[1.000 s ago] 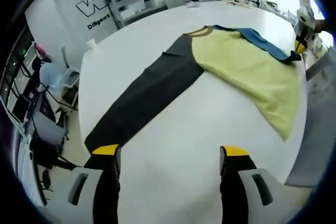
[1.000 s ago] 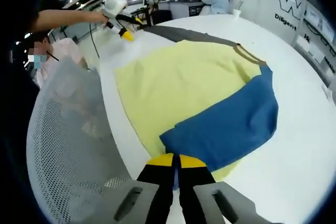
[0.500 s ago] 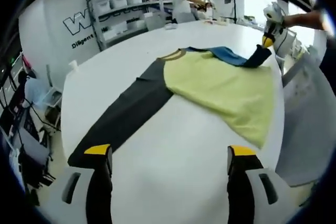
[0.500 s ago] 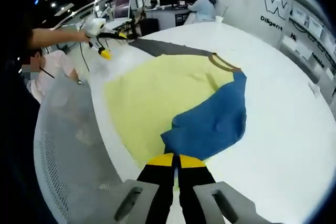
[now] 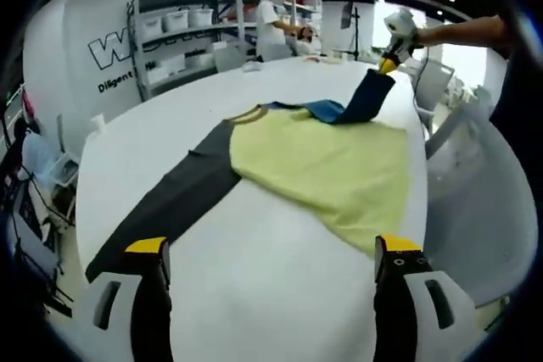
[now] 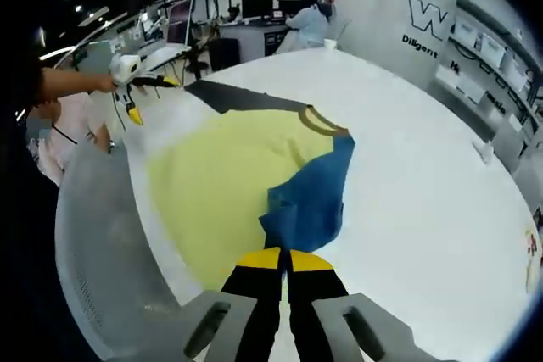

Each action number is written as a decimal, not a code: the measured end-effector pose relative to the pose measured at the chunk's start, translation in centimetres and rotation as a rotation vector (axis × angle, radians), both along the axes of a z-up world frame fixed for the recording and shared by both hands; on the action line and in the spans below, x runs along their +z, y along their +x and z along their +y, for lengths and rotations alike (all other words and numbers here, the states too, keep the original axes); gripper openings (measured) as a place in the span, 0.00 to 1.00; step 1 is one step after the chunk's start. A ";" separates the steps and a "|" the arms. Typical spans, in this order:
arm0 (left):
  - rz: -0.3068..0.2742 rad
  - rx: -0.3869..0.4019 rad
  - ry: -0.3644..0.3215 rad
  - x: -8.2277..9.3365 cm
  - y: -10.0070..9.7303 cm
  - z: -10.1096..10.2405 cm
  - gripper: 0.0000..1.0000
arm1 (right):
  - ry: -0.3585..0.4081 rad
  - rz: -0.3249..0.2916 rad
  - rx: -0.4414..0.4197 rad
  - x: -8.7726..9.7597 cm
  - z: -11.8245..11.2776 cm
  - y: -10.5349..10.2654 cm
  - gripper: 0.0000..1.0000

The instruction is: Fold the garment on the visible template until the final outline fits inside the template.

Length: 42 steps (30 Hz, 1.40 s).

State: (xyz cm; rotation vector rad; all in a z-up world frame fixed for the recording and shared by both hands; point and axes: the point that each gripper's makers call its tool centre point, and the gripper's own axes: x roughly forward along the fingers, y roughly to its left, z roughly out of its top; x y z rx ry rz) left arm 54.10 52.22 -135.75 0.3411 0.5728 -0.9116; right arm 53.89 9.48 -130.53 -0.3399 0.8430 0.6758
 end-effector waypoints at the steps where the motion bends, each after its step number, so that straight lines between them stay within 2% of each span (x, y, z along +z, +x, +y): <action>1: 0.000 -0.005 0.000 0.0 -0.1 -0.1 0.99 | 0.004 -0.007 -0.015 0.3 -0.3 0.3 0.00; 10: 0.011 -0.012 -0.003 -0.2 -0.7 -0.2 0.99 | 0.045 -0.056 -0.175 2.9 -3.5 3.1 0.00; 14: 0.014 0.014 -0.013 -0.1 -0.5 0.4 0.99 | 0.016 -0.072 -0.191 3.3 -4.7 3.7 0.00; 26: 0.005 0.018 -0.027 0.2 -1.0 0.2 0.99 | 0.025 -0.112 -0.250 5.3 -7.3 6.1 0.00; 31: 0.001 0.022 -0.030 0.0 -1.1 0.2 0.98 | 0.049 -0.136 -0.311 6.4 -8.7 7.2 0.00; 35: 0.006 0.033 -0.035 -0.2 -1.2 0.4 0.99 | 0.098 -0.140 -0.395 7.0 -10.3 7.9 0.00; 42: 0.012 0.037 -0.036 -0.4 -1.3 0.5 0.99 | 0.126 -0.147 -0.455 7.4 -12.3 8.3 0.00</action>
